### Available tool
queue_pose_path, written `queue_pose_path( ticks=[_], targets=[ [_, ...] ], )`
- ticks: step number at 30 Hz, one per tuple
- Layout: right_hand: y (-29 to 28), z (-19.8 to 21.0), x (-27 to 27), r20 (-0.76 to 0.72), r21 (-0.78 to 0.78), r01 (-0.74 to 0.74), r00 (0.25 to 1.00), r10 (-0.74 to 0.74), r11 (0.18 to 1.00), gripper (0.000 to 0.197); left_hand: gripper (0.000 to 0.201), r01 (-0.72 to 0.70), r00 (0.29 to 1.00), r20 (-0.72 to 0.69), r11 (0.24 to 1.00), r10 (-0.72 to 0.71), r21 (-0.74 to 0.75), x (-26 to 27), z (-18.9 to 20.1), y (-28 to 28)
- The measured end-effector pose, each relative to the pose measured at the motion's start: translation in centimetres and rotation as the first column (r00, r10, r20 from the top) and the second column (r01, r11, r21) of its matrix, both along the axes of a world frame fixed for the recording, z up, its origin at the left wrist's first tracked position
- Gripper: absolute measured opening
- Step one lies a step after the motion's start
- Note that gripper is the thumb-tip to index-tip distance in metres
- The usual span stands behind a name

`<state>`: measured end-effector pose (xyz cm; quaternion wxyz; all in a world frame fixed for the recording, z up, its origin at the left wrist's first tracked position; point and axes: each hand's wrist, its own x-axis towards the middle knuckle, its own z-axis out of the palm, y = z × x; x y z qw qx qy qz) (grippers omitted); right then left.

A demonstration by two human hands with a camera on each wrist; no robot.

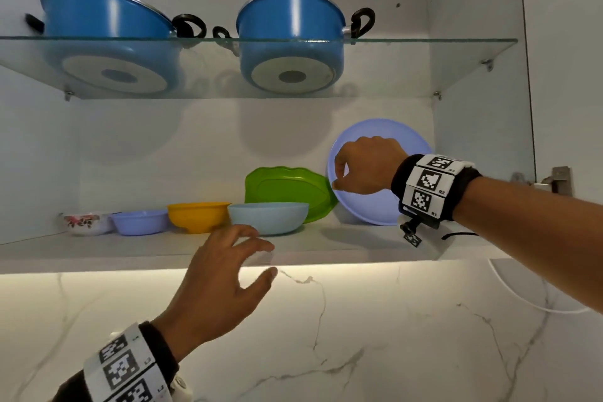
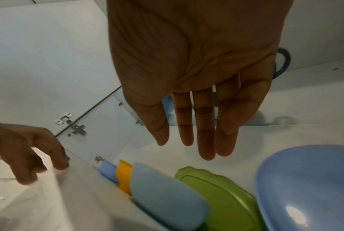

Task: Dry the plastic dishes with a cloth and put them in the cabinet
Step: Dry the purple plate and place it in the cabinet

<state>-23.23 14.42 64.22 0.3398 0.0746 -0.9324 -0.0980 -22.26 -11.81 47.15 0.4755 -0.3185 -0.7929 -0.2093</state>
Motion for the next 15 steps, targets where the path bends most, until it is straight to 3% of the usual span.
queue_pose_path(
  ticks=[8, 12, 15],
  targets=[
    [-6.6, -9.4, 7.1, 0.004, -0.104, -0.143, 0.989, 0.144, 0.984, 0.024, 0.044, 0.009, 0.957, 0.290, 0.999, 0.003, -0.041, 4.2, -8.6, -3.1],
    [-8.9, -16.2, 9.9, 0.113, -0.144, -0.140, 0.981, 0.157, 0.980, 0.026, 0.036, 0.052, 0.875, 0.484, 0.994, 0.001, -0.095, 6.2, -15.3, -4.2],
    [-9.8, -22.6, 11.4, 0.251, -0.201, -0.091, 0.958, 0.141, 0.975, 0.027, 0.038, 0.097, 0.766, 0.643, 0.990, -0.010, -0.100, 8.0, -21.7, -4.7]
  ],
)
